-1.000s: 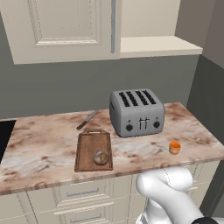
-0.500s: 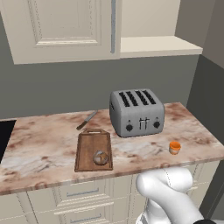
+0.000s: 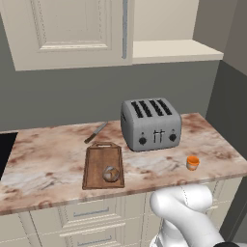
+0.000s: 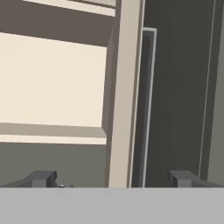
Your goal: Pick the bread, place it on the cutting board, pick the jam, place it on the counter, and close the cabinet.
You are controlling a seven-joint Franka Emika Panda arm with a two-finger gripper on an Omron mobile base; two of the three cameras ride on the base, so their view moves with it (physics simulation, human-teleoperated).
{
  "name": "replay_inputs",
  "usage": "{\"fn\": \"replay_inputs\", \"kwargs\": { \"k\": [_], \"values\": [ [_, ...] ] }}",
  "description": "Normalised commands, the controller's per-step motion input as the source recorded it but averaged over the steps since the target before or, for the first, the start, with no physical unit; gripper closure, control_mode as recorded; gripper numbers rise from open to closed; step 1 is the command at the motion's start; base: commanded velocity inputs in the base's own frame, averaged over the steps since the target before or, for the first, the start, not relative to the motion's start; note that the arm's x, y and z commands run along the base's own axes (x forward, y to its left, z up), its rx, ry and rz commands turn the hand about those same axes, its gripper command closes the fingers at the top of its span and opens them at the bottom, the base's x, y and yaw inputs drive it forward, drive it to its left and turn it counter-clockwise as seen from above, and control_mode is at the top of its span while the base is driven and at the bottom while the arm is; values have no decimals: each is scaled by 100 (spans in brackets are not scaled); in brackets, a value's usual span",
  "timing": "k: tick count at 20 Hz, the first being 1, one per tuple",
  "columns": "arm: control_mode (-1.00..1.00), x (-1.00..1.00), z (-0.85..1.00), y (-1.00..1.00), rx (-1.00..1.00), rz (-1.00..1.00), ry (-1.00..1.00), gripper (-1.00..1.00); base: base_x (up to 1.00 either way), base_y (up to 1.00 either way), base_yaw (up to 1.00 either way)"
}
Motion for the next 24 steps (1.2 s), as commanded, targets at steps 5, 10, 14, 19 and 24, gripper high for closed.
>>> {"fn": "replay_inputs", "kwargs": {
  "k": [5,10,14,19,24],
  "values": [
    [-100,15,-8,-10,0,0,0,-100,0,0,0],
    [-100,19,-11,-8,0,0,0,-100,0,0,0],
    [-100,23,-11,-5,0,0,0,-100,0,0,0],
    [-100,31,-14,-2,0,0,-1,-100,0,0,0],
    [-100,26,-14,0,0,2,-2,-100,0,0,0]
  ]
}}
